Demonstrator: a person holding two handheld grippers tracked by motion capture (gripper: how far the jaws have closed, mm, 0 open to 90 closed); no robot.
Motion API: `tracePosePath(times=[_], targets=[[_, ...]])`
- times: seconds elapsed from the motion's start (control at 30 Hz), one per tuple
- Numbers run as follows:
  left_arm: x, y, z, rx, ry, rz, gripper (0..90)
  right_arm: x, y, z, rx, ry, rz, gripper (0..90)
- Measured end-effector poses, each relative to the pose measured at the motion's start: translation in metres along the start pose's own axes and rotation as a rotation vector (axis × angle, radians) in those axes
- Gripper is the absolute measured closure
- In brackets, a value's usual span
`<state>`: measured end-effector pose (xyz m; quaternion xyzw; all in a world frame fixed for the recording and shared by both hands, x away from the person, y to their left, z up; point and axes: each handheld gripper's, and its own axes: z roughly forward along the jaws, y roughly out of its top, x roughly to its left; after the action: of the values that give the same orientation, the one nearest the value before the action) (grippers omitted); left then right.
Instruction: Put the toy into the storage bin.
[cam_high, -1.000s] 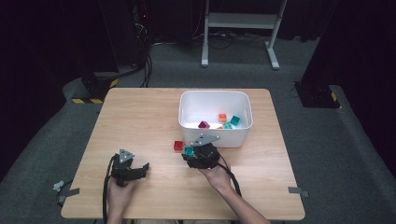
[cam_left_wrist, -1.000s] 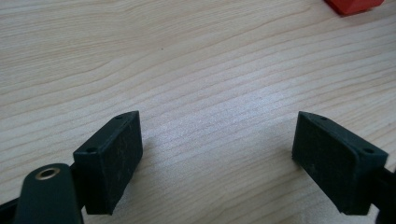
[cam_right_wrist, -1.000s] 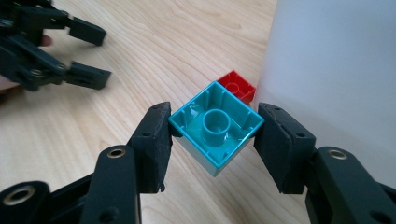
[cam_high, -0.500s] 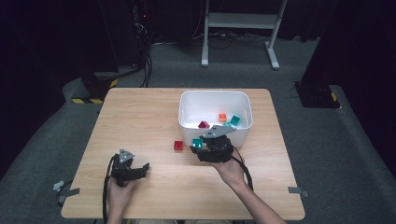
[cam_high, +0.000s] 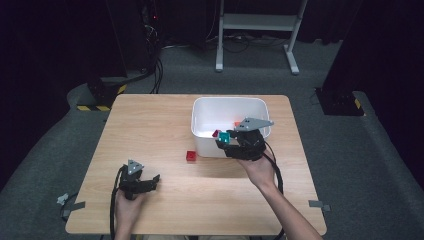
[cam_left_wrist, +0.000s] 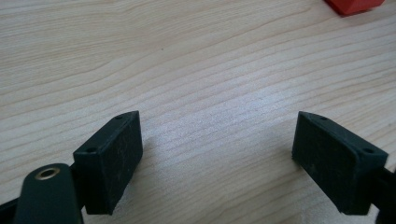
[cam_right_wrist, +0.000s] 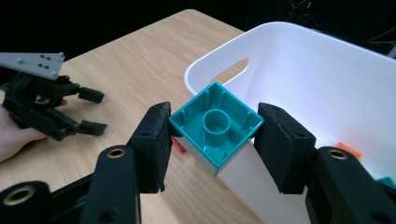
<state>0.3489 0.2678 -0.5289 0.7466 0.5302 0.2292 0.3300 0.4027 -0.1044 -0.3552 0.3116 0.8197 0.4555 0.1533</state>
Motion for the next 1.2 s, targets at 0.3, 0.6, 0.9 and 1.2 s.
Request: tracePosePath(times=[0.3,0.6,0.9,1.2], targets=[[0.000,0.000,0.000,0.000,0.000,0.000,16.2,-0.024,0.012,0.008,0.030,-0.051,0.048,47.0],[0.000,0.000,0.000,0.000,0.000,0.000,16.2,-0.045,0.017,0.017,0.047,-0.093,0.111,47.0],[0.000,0.000,0.000,0.000,0.000,0.000,16.2,-0.060,0.016,0.027,0.079,-0.123,0.150,46.9],[0.000,0.000,0.000,0.000,0.000,0.000,16.2,-0.074,0.012,0.036,0.101,-0.164,0.194,46.8]])
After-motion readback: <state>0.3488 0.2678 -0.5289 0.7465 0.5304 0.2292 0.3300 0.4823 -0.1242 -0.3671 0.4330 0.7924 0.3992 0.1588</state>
